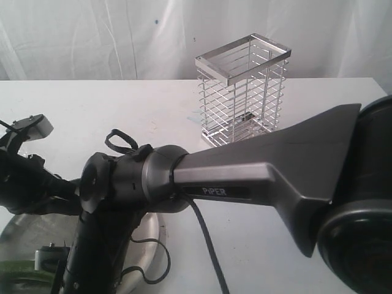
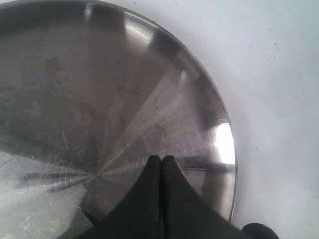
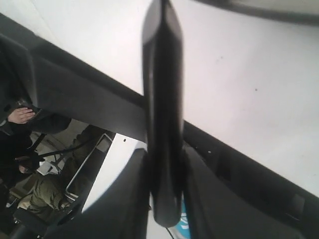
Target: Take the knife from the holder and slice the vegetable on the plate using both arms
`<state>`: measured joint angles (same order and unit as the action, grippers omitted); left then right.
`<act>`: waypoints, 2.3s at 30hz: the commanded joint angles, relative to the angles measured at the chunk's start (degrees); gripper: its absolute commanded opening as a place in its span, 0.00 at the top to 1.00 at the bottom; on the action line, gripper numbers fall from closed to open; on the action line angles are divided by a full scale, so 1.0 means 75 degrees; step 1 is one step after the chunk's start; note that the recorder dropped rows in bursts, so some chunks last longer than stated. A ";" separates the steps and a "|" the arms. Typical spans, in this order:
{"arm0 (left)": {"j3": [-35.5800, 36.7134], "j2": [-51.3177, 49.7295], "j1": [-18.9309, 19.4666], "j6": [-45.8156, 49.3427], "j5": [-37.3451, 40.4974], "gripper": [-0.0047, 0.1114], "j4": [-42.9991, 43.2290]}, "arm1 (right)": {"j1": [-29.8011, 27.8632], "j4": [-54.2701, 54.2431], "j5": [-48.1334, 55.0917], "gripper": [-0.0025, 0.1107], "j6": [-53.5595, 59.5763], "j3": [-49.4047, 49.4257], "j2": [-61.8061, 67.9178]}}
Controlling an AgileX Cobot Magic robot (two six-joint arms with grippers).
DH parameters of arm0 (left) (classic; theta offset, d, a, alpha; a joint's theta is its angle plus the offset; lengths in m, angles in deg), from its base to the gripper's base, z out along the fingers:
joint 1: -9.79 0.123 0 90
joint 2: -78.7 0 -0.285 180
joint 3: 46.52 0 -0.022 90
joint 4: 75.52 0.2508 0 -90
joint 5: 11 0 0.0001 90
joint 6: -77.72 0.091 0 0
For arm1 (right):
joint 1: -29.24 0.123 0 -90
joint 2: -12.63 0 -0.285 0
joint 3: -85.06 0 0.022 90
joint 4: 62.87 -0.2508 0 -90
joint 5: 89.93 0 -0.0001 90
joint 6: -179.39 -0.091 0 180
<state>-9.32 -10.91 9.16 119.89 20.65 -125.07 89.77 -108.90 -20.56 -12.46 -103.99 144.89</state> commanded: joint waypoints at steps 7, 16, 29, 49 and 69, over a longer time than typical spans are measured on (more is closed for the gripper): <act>-0.0025 0.0073 -0.0012 0.0011 0.0309 0.96 -0.0357 | -0.0043 -0.0333 0.0079 0.95 -0.0184 -0.0337 0.0226; -0.0025 0.0073 -0.0012 0.0027 0.0386 0.96 -0.0325 | -0.0043 -0.0625 0.0079 0.95 -0.0184 -0.0942 0.0735; -0.1268 0.0980 -0.0012 -0.0465 0.0419 0.96 0.0123 | 0.0034 0.0995 -0.0626 0.95 0.0175 -0.1014 0.0228; -0.1687 0.3904 -0.0012 -0.2482 0.2586 0.81 0.2430 | 0.0062 0.4101 0.0079 0.95 0.2753 -0.0585 -0.1183; -0.0166 0.3503 -0.0967 -0.0076 0.2469 0.42 0.6021 | -0.1454 0.5177 0.0067 0.95 0.3279 0.1380 -0.2474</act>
<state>-14.79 17.21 4.07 112.34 42.53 -81.34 80.85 -69.83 -20.07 10.23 -93.82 128.87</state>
